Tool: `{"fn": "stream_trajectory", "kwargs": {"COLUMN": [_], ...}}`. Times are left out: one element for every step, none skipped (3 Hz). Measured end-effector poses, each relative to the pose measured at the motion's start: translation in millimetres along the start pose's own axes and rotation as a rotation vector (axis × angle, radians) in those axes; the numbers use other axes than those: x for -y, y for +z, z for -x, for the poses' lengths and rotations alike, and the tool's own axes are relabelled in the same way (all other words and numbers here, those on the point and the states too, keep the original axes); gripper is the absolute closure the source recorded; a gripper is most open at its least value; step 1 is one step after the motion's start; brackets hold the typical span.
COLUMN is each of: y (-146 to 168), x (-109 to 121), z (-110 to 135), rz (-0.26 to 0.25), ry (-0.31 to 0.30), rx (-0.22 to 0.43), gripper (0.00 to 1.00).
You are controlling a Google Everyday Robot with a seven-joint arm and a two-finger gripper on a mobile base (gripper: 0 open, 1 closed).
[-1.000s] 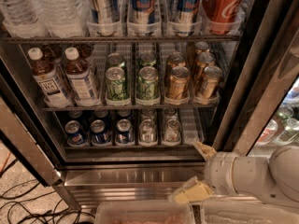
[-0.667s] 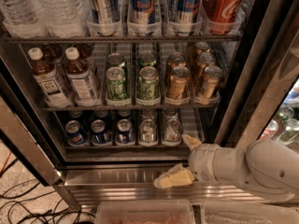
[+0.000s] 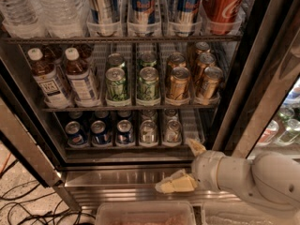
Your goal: Pick 7up can from bottom shelf of fridge
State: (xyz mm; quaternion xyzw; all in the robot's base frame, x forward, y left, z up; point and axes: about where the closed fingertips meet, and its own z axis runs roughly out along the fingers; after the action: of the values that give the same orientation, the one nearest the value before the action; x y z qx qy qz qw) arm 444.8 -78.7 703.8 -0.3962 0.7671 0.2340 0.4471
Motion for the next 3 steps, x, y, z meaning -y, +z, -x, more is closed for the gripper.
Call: {"fn": "stream_trajectory", "kwargs": {"y": [-8.5,-14.0,-10.8], "x": [8.9,20.0,32.9], "z": [-9.3,-20.3,-27.1], "rz": [-0.1,-0.193,-0.226], "ry": [0.04,0.062,0.068], "rx": [0.096,0.18,0.219], "gripper": [0.0,0.0,0.0]}}
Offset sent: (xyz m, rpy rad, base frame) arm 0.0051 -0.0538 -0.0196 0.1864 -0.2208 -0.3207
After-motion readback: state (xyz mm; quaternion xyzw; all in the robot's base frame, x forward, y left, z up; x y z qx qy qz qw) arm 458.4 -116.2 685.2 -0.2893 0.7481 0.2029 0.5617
